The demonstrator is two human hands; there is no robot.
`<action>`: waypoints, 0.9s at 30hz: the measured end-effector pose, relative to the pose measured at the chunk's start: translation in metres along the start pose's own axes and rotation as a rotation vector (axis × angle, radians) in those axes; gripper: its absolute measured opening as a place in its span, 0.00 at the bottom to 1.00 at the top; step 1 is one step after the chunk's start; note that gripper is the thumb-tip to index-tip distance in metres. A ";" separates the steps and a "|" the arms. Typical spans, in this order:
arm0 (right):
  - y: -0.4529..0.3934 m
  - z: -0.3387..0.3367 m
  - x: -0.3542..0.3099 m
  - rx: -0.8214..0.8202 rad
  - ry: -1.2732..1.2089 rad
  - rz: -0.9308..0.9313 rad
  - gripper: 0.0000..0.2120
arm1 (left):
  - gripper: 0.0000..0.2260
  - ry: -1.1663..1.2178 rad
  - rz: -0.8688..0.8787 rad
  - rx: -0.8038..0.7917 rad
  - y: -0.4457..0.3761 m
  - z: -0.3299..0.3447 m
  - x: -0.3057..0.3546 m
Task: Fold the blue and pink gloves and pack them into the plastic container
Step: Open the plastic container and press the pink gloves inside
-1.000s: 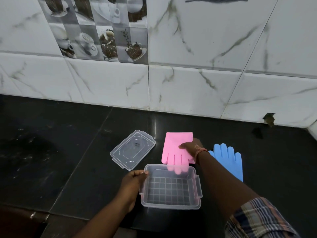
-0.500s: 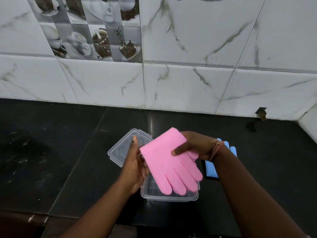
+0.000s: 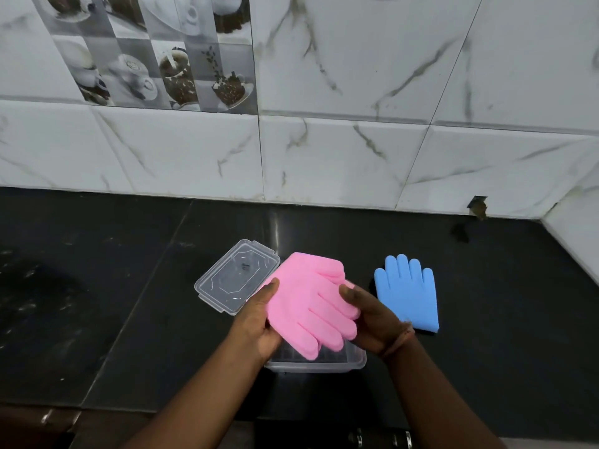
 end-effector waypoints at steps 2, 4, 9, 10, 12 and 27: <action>0.005 0.003 0.006 0.006 0.043 -0.033 0.25 | 0.19 0.000 0.059 0.032 0.005 -0.003 -0.009; 0.012 0.001 0.008 0.087 0.207 -0.041 0.23 | 0.16 -0.011 0.100 0.091 0.011 -0.007 -0.018; 0.027 -0.021 0.005 0.434 0.470 0.148 0.19 | 0.07 -0.185 -0.030 0.123 0.019 -0.017 -0.021; 0.028 -0.022 0.005 0.408 0.448 0.199 0.19 | 0.05 -0.269 -0.086 0.119 0.020 -0.021 -0.017; 0.028 -0.024 0.003 0.342 0.436 0.284 0.21 | 0.05 -0.455 -0.176 0.109 0.022 -0.031 -0.007; -0.011 -0.027 -0.013 0.618 1.197 0.465 0.14 | 0.17 -1.681 -0.201 0.210 0.007 -0.017 0.024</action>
Point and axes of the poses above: each hand's wrist, its own y-axis away from the middle knuckle, its own z-axis out of the palm, x = y × z, the point moved 5 cm from there along -y, towards the middle knuckle, and after that the axes turned 11 degrees about -x, right-handed, at the moved point
